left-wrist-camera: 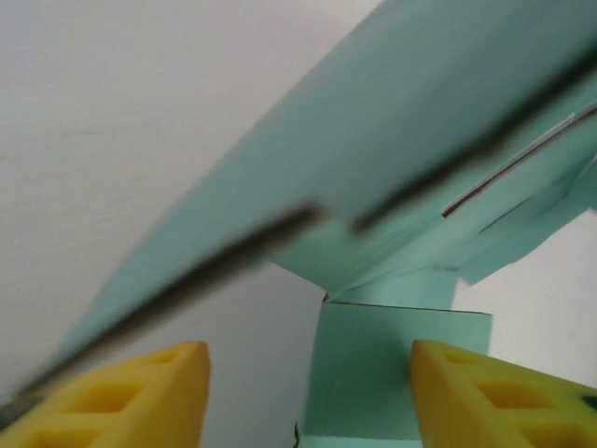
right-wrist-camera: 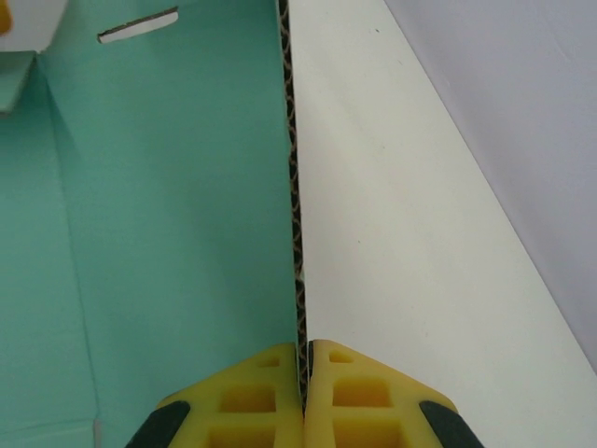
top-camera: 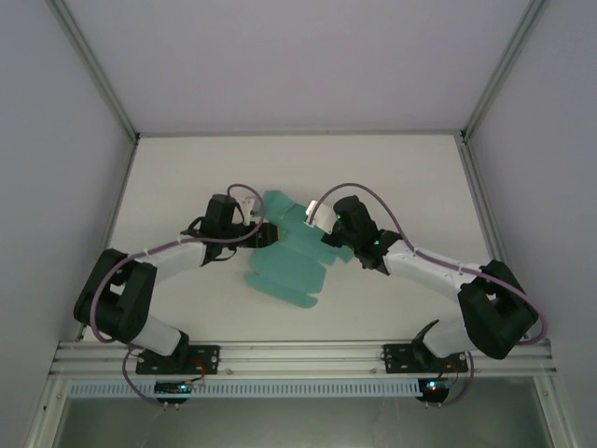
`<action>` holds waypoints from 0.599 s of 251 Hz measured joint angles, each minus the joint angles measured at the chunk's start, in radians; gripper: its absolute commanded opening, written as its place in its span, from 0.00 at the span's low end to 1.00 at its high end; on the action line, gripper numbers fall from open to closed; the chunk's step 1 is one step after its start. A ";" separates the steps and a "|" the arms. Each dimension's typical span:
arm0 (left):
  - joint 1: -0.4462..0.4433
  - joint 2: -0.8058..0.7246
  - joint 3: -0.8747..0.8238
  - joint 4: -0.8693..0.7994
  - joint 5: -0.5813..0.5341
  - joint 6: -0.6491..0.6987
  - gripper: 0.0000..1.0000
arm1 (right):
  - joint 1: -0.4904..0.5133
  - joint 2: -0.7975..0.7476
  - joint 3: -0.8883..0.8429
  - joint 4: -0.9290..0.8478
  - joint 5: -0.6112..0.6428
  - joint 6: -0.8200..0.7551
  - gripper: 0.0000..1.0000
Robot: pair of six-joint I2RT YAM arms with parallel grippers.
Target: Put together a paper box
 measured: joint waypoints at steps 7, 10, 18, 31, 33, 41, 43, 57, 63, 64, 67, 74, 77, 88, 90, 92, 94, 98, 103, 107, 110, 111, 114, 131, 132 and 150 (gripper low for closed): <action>0.000 0.000 -0.006 0.017 0.008 -0.005 0.37 | -0.002 -0.004 0.000 -0.001 -0.008 0.002 0.00; 0.000 0.000 -0.010 0.024 0.010 -0.014 0.35 | -0.003 -0.005 0.000 -0.001 -0.011 0.002 0.00; 0.000 0.000 -0.016 0.043 0.018 -0.018 0.28 | -0.003 -0.009 0.000 -0.002 -0.016 0.003 0.00; 0.000 0.000 -0.023 0.067 0.022 -0.024 0.15 | -0.006 -0.013 0.000 -0.003 -0.024 0.005 0.00; 0.000 0.000 -0.024 0.072 0.023 -0.026 0.13 | -0.007 -0.014 0.000 -0.004 -0.026 0.005 0.00; 0.000 0.000 -0.027 0.083 0.022 -0.027 0.06 | -0.010 -0.016 0.000 -0.006 -0.029 0.008 0.00; 0.000 0.000 -0.027 0.085 0.021 -0.033 0.05 | -0.010 -0.017 0.000 -0.007 -0.030 0.008 0.00; 0.000 -0.001 -0.030 0.098 0.018 -0.037 0.00 | -0.018 -0.021 0.000 -0.014 -0.040 0.013 0.00; 0.000 -0.001 -0.031 0.103 0.016 -0.042 0.00 | -0.021 -0.024 0.000 -0.017 -0.044 0.016 0.00; 0.000 -0.001 -0.031 0.104 0.016 -0.040 0.00 | -0.021 -0.024 0.000 -0.018 -0.045 0.016 0.00; 0.000 -0.002 -0.032 0.106 0.018 -0.044 0.00 | -0.022 -0.025 0.000 -0.019 -0.045 0.016 0.00; 0.000 -0.003 -0.032 0.106 0.018 -0.045 0.00 | -0.025 -0.028 0.000 -0.023 -0.049 0.018 0.00; 0.000 -0.003 -0.032 0.106 0.017 -0.047 0.00 | -0.025 -0.028 0.000 -0.026 -0.051 0.019 0.01; 0.000 -0.006 -0.032 0.105 0.016 -0.047 0.00 | -0.029 -0.030 0.002 -0.032 -0.052 0.019 0.03; 0.000 -0.007 -0.033 0.105 0.016 -0.047 0.00 | -0.029 -0.031 0.002 -0.034 -0.052 0.019 0.03; 0.000 -0.008 -0.033 0.105 0.016 -0.047 0.00 | -0.030 -0.031 0.002 -0.034 -0.052 0.019 0.03; 0.000 -0.009 -0.033 0.105 0.016 -0.047 0.00 | -0.031 -0.032 0.002 -0.037 -0.052 0.019 0.04; 0.000 -0.011 -0.034 0.103 0.015 -0.047 0.00 | -0.032 -0.032 0.003 -0.039 -0.052 0.019 0.05; -0.001 -0.013 -0.034 0.102 0.015 -0.047 0.00 | -0.033 -0.033 0.004 -0.042 -0.052 0.020 0.06; -0.001 -0.016 -0.034 0.101 0.014 -0.047 0.00 | -0.034 -0.034 0.005 -0.045 -0.052 0.019 0.07; -0.001 -0.017 -0.034 0.101 0.014 -0.047 0.00 | -0.035 -0.034 0.005 -0.046 -0.052 0.019 0.08; -0.001 -0.017 -0.034 0.101 0.014 -0.047 0.00 | -0.035 -0.035 0.006 -0.048 -0.052 0.020 0.08; -0.002 -0.020 -0.034 0.100 0.014 -0.047 0.00 | -0.037 -0.035 0.006 -0.050 -0.053 0.019 0.08; -0.003 -0.030 -0.037 0.101 0.017 -0.045 0.00 | -0.046 -0.038 0.015 -0.069 -0.056 0.019 0.11; -0.004 -0.031 -0.038 0.101 0.018 -0.044 0.00 | -0.046 -0.038 0.016 -0.071 -0.056 0.019 0.11; -0.008 -0.042 -0.042 0.101 0.022 -0.043 0.00 | -0.060 -0.038 0.026 -0.096 -0.066 0.019 0.12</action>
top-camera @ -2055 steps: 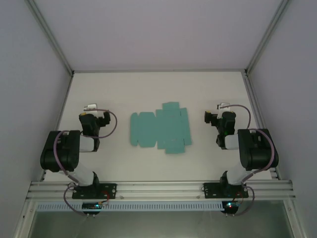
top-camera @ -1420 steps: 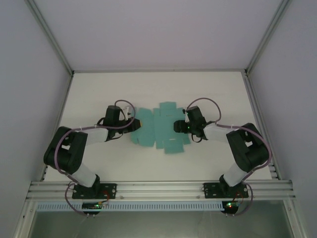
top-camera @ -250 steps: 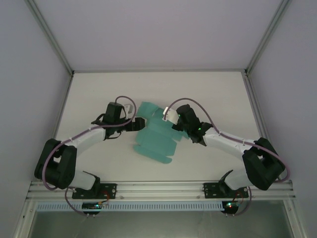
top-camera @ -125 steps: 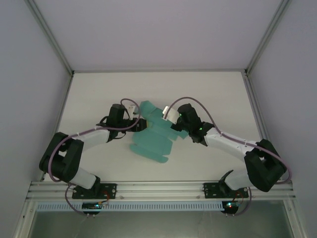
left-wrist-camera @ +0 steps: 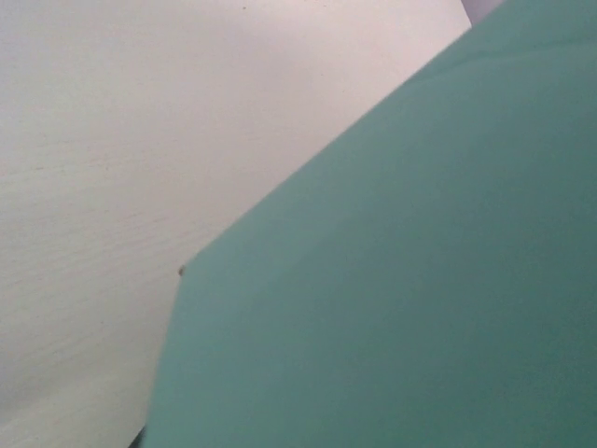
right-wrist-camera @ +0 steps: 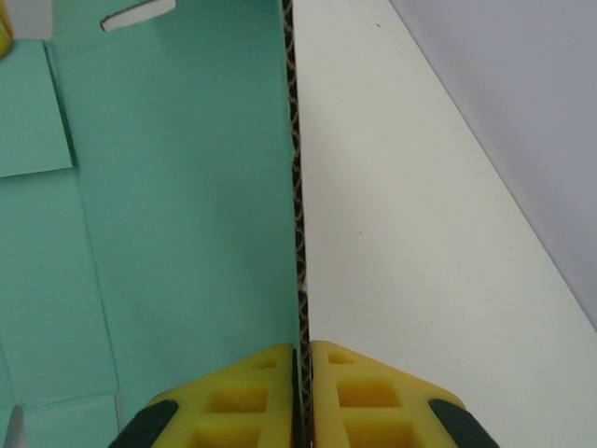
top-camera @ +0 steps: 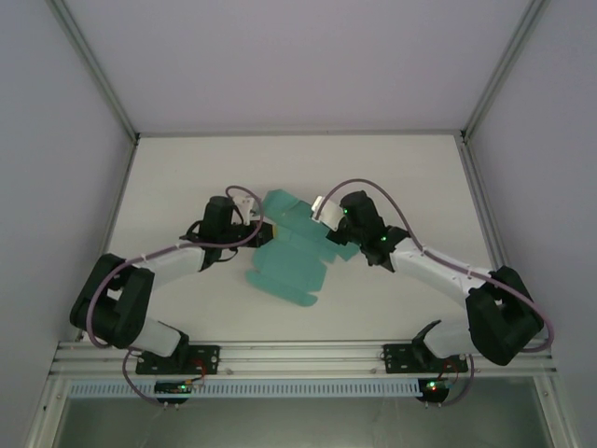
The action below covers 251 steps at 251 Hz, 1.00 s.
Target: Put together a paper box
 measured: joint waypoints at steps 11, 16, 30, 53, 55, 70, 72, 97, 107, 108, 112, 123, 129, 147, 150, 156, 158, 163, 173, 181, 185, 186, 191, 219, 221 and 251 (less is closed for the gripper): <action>-0.001 -0.007 -0.004 0.003 0.003 0.001 0.00 | -0.010 0.000 0.004 -0.015 -0.005 0.000 0.13; -0.001 -0.010 -0.006 0.003 0.004 0.004 0.00 | -0.017 0.000 0.006 -0.024 -0.008 0.000 0.13; 0.000 -0.016 -0.012 0.003 0.005 0.007 0.00 | -0.035 0.000 0.011 -0.050 -0.018 0.000 0.14; 0.000 -0.021 -0.012 0.002 0.012 0.012 0.00 | -0.058 0.000 0.016 -0.084 -0.023 0.000 0.14; 0.000 -0.021 -0.012 0.002 0.012 0.014 0.00 | -0.059 0.000 0.017 -0.087 -0.024 0.000 0.14; 0.000 -0.023 -0.012 0.001 0.018 0.019 0.00 | -0.071 0.000 0.021 -0.106 -0.030 0.000 0.11; 0.000 -0.024 -0.012 0.001 0.019 0.022 0.00 | -0.072 0.000 0.021 -0.108 -0.032 -0.001 0.10; 0.000 -0.033 -0.013 0.003 0.034 0.031 0.00 | -0.085 0.000 0.029 -0.135 -0.070 -0.001 0.01; 0.000 -0.035 -0.014 0.003 0.039 0.034 0.00 | -0.089 0.003 0.037 -0.148 -0.080 0.004 0.00; 0.000 -0.035 -0.014 0.003 0.039 0.034 0.00 | -0.090 0.003 0.039 -0.151 -0.081 0.005 0.00; 0.000 -0.035 -0.014 0.003 0.041 0.035 0.00 | -0.090 0.005 0.042 -0.155 -0.083 0.000 0.00; 0.000 -0.035 -0.014 0.004 0.043 0.037 0.00 | -0.093 0.014 0.054 -0.164 -0.085 0.001 0.00; 0.000 -0.036 -0.015 0.005 0.044 0.037 0.03 | -0.093 0.021 0.060 -0.167 -0.084 0.000 0.00; 0.000 -0.037 -0.015 0.002 0.044 0.048 0.44 | -0.092 0.042 0.068 -0.164 -0.070 -0.001 0.00; 0.000 -0.037 -0.015 0.001 0.043 0.045 0.50 | -0.089 0.045 0.069 -0.162 -0.064 -0.001 0.00; 0.000 -0.039 -0.014 -0.007 0.038 0.050 0.62 | -0.085 0.051 0.068 -0.159 -0.042 -0.003 0.00; 0.000 -0.039 -0.013 -0.012 0.037 0.050 0.65 | -0.083 0.054 0.068 -0.159 -0.035 -0.005 0.00; 0.002 -0.040 -0.012 -0.023 0.031 0.053 0.73 | -0.078 0.059 0.068 -0.156 -0.016 -0.007 0.00; 0.002 -0.045 -0.005 -0.058 0.010 0.061 0.84 | -0.066 0.070 0.068 -0.144 0.034 -0.023 0.00; 0.002 -0.050 0.002 -0.091 -0.014 0.069 0.91 | -0.054 0.079 0.068 -0.129 0.083 -0.041 0.00; 0.002 -0.053 0.004 -0.104 -0.026 0.071 0.97 | -0.048 0.081 0.068 -0.122 0.104 -0.048 0.00; 0.002 -0.053 0.005 -0.107 -0.028 0.071 0.98 | -0.046 0.082 0.068 -0.118 0.113 -0.052 0.00; 0.003 -0.060 0.009 -0.129 -0.045 0.077 1.00 | -0.038 0.085 0.068 -0.106 0.138 -0.067 0.00; 0.022 -0.117 0.021 -0.238 -0.130 0.095 1.00 | 0.011 0.099 0.058 0.020 0.301 -0.177 0.00; 0.024 -0.122 0.021 -0.245 -0.135 0.096 1.00 | 0.015 0.101 0.057 0.034 0.315 -0.191 0.00; 0.096 -0.205 0.024 -0.338 -0.197 0.091 1.00 | 0.055 0.145 0.025 0.253 0.451 -0.364 0.00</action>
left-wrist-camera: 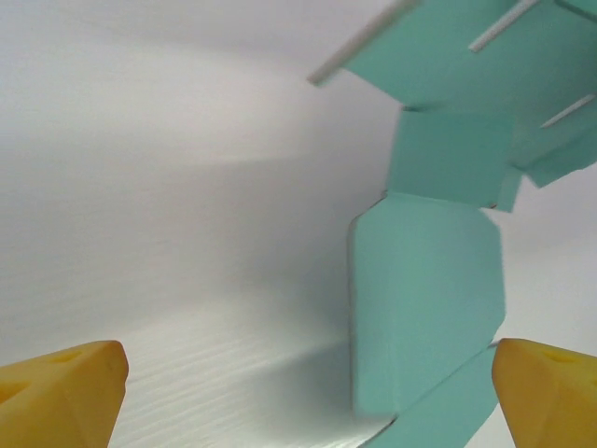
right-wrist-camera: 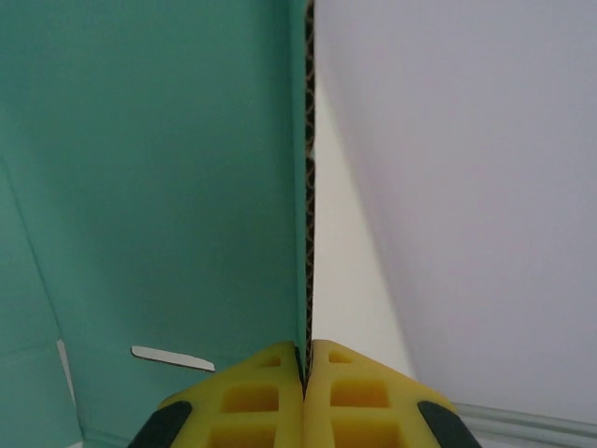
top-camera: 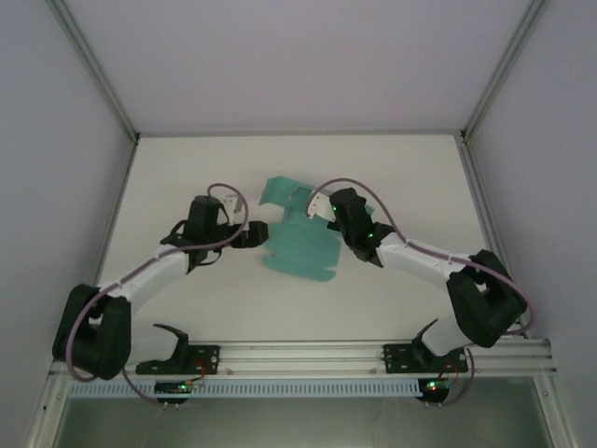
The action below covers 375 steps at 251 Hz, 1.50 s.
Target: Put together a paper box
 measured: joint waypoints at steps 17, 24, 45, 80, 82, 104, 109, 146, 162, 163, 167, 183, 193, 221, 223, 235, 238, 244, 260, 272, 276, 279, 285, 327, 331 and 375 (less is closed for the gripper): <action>0.053 -0.024 0.010 -0.034 -0.025 -0.013 1.00 | 0.015 0.042 -0.018 0.126 0.053 -0.111 0.00; 0.076 -0.027 0.016 -0.043 -0.033 -0.017 1.00 | 0.021 0.066 -0.023 0.180 0.074 -0.163 0.00; 0.137 -0.021 0.044 -0.066 -0.055 -0.034 1.00 | 0.033 0.141 -0.025 0.329 0.117 -0.298 0.00; 0.216 0.107 0.165 -0.077 -0.071 -0.050 1.00 | 0.048 0.275 -0.024 0.543 0.150 -0.494 0.00; 0.219 0.119 0.173 -0.076 -0.072 -0.050 1.00 | 0.049 0.279 -0.024 0.547 0.150 -0.499 0.00; 0.240 0.260 0.275 -0.066 -0.070 -0.045 1.00 | 0.055 0.312 -0.024 0.571 0.149 -0.535 0.00; 0.241 0.298 0.298 -0.060 -0.064 -0.041 1.00 | 0.057 0.314 -0.024 0.569 0.148 -0.536 0.00; 0.237 0.513 0.418 -0.025 -0.003 -0.019 1.00 | 0.056 0.314 -0.020 0.544 0.129 -0.508 0.00; 0.231 0.588 0.463 -0.021 0.026 -0.005 1.00 | 0.053 0.314 -0.015 0.514 0.116 -0.488 0.00; 0.230 0.592 0.465 -0.021 0.027 -0.004 1.00 | 0.053 0.314 -0.015 0.511 0.113 -0.484 0.00; 0.228 0.606 0.474 -0.018 0.035 0.000 1.00 | 0.052 0.314 -0.014 0.505 0.110 -0.479 0.00; 0.216 0.660 0.509 -0.013 0.065 0.014 1.00 | 0.047 0.314 -0.011 0.486 0.097 -0.462 0.00; 0.206 0.681 0.527 -0.008 0.084 0.023 0.98 | 0.043 0.314 -0.007 0.472 0.090 -0.454 0.00; 0.172 0.707 0.541 0.017 0.132 0.048 0.89 | 0.029 0.314 0.008 0.443 0.074 -0.436 0.00; 0.170 0.707 0.541 0.018 0.135 0.048 0.88 | 0.028 0.315 0.010 0.441 0.073 -0.433 0.00; 0.155 0.707 0.539 0.033 0.153 0.057 0.85 | 0.023 0.318 0.018 0.435 0.071 -0.428 0.00; 0.152 0.707 0.537 0.039 0.157 0.061 0.84 | 0.022 0.319 0.019 0.434 0.072 -0.427 0.00; 0.146 0.705 0.531 0.054 0.165 0.061 0.83 | 0.021 0.324 0.023 0.434 0.072 -0.425 0.00; 0.132 0.694 0.491 0.101 0.183 0.063 0.80 | 0.017 0.336 0.027 0.436 0.073 -0.424 0.00; 0.122 0.679 0.443 0.137 0.196 0.065 0.77 | 0.017 0.343 0.029 0.436 0.073 -0.422 0.00; 0.120 0.673 0.427 0.146 0.200 0.062 0.75 | 0.017 0.344 0.029 0.436 0.073 -0.422 0.00; 0.118 0.669 0.413 0.156 0.201 0.063 0.75 | 0.017 0.346 0.029 0.436 0.073 -0.422 0.00; 0.113 0.660 0.386 0.173 0.207 0.058 0.73 | 0.017 0.347 0.029 0.435 0.073 -0.422 0.00; 0.096 0.609 0.241 0.328 0.222 0.037 0.66 | 0.024 0.347 0.029 0.435 0.079 -0.422 0.00; 0.094 0.605 0.232 0.344 0.222 0.036 0.65 | 0.025 0.347 0.029 0.435 0.080 -0.422 0.00; 0.050 0.605 0.198 0.480 0.233 0.024 0.62 | 0.042 0.347 0.028 0.433 0.110 -0.421 0.00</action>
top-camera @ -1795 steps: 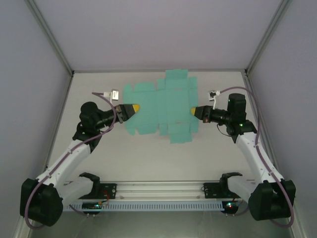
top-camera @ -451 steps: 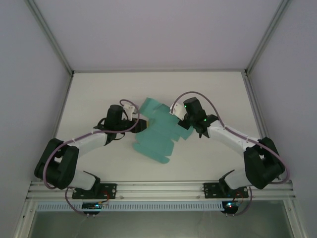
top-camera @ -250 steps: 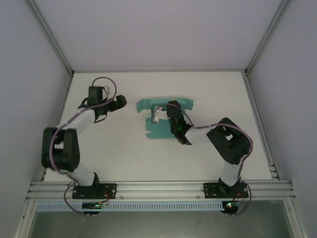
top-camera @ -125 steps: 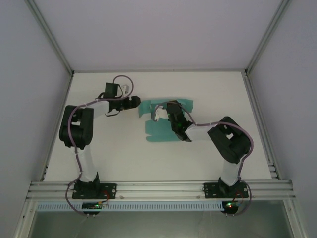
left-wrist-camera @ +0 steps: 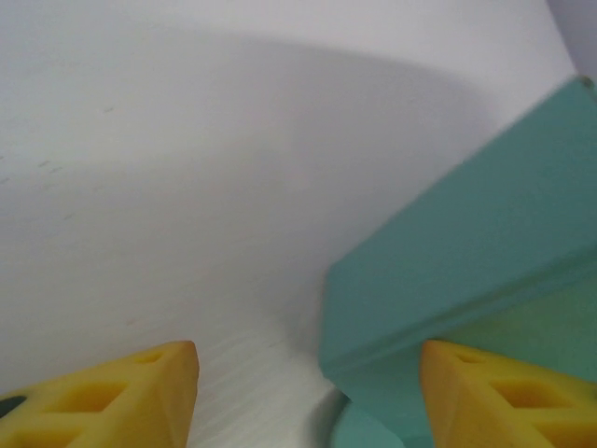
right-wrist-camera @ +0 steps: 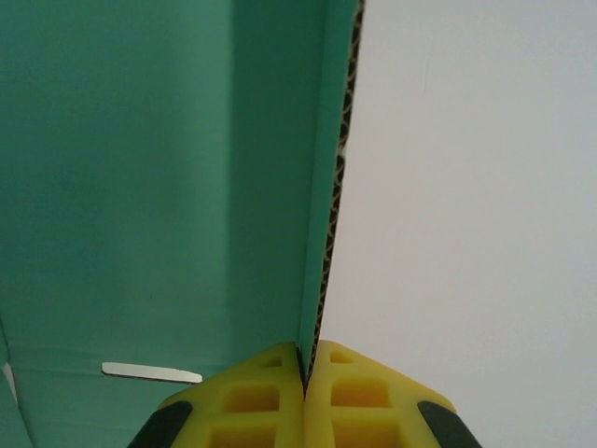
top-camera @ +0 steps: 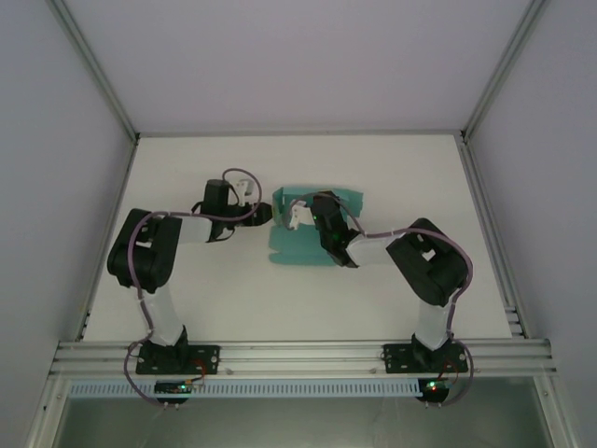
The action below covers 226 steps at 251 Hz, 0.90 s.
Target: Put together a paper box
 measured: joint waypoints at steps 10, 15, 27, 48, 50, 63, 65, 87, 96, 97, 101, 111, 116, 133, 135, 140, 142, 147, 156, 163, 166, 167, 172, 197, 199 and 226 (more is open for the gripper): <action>-0.014 0.000 -0.002 0.026 0.000 0.001 0.59 | 0.003 0.000 0.000 -0.001 0.004 0.002 0.00; -0.021 0.000 -0.002 0.037 0.001 0.005 0.57 | 0.004 0.000 0.000 -0.002 0.005 0.003 0.00; -0.040 0.000 -0.002 0.068 -0.001 0.008 0.55 | 0.010 0.000 0.000 -0.005 0.008 0.008 0.00; -0.065 0.000 -0.002 0.101 -0.014 0.025 0.55 | 0.016 -0.005 -0.006 -0.010 0.022 0.017 0.00; -0.067 0.000 -0.003 0.102 -0.017 0.027 0.55 | 0.017 -0.006 -0.007 -0.011 0.023 0.019 0.00; -0.077 0.000 -0.004 0.106 -0.036 0.040 0.55 | 0.017 -0.014 -0.014 -0.018 0.029 0.023 0.00; -0.077 0.000 -0.004 0.106 -0.039 0.041 0.55 | 0.017 -0.016 -0.015 -0.019 0.030 0.023 0.00; -0.091 0.000 -0.004 0.111 -0.074 0.066 0.54 | 0.019 -0.025 -0.019 -0.037 0.035 0.035 0.00; -0.100 0.000 -0.004 0.113 -0.092 0.079 0.54 | 0.021 -0.028 -0.019 -0.047 0.038 0.042 0.00; -0.101 0.000 -0.004 0.113 -0.093 0.080 0.54 | 0.021 -0.028 -0.019 -0.048 0.039 0.043 0.00; -0.105 0.000 -0.004 0.115 -0.098 0.084 0.54 | 0.021 -0.029 -0.019 -0.052 0.039 0.045 0.00; -0.118 0.000 -0.004 0.123 -0.119 0.099 0.54 | 0.021 -0.033 -0.019 -0.060 0.040 0.052 0.00; -0.123 0.000 -0.004 0.126 -0.128 0.105 0.54 | 0.021 -0.034 -0.019 -0.064 0.043 0.054 0.00; -0.144 0.000 -0.014 0.149 -0.158 0.123 0.54 | 0.021 -0.036 -0.019 -0.074 0.050 0.061 0.00; -0.146 0.000 -0.016 0.153 -0.159 0.125 0.54 | 0.021 -0.036 -0.019 -0.074 0.050 0.062 0.00; -0.150 0.000 -0.021 0.161 -0.166 0.129 0.54 | 0.021 -0.036 -0.019 -0.076 0.051 0.063 0.00; -0.151 0.000 -0.023 0.163 -0.167 0.129 0.54 | 0.021 -0.036 -0.019 -0.077 0.051 0.063 0.00; -0.154 0.000 -0.028 0.172 -0.173 0.131 0.54 | 0.021 -0.036 -0.019 -0.077 0.053 0.064 0.00; -0.156 0.000 -0.038 0.188 -0.180 0.134 0.54 | 0.021 -0.037 -0.019 -0.078 0.054 0.066 0.00; -0.157 0.000 -0.047 0.198 -0.183 0.136 0.54 | 0.021 -0.038 -0.019 -0.080 0.054 0.068 0.00; -0.158 0.000 -0.051 0.200 -0.185 0.137 0.54 | 0.021 -0.039 -0.019 -0.080 0.053 0.068 0.00; -0.158 0.000 -0.053 0.201 -0.186 0.138 0.54 | 0.021 -0.039 -0.019 -0.080 0.053 0.068 0.00; -0.159 0.000 -0.062 0.207 -0.190 0.139 0.54 | 0.021 -0.041 -0.019 -0.082 0.053 0.070 0.00; -0.163 -0.009 -0.121 0.214 -0.211 0.145 0.54 | 0.024 -0.053 -0.022 -0.095 0.049 0.071 0.00; -0.164 -0.010 -0.126 0.214 -0.212 0.146 0.54 | 0.025 -0.053 -0.023 -0.095 0.048 0.071 0.00; -0.167 -0.034 -0.182 0.211 -0.228 0.147 0.51 | 0.032 -0.059 -0.037 -0.091 0.047 0.069 0.00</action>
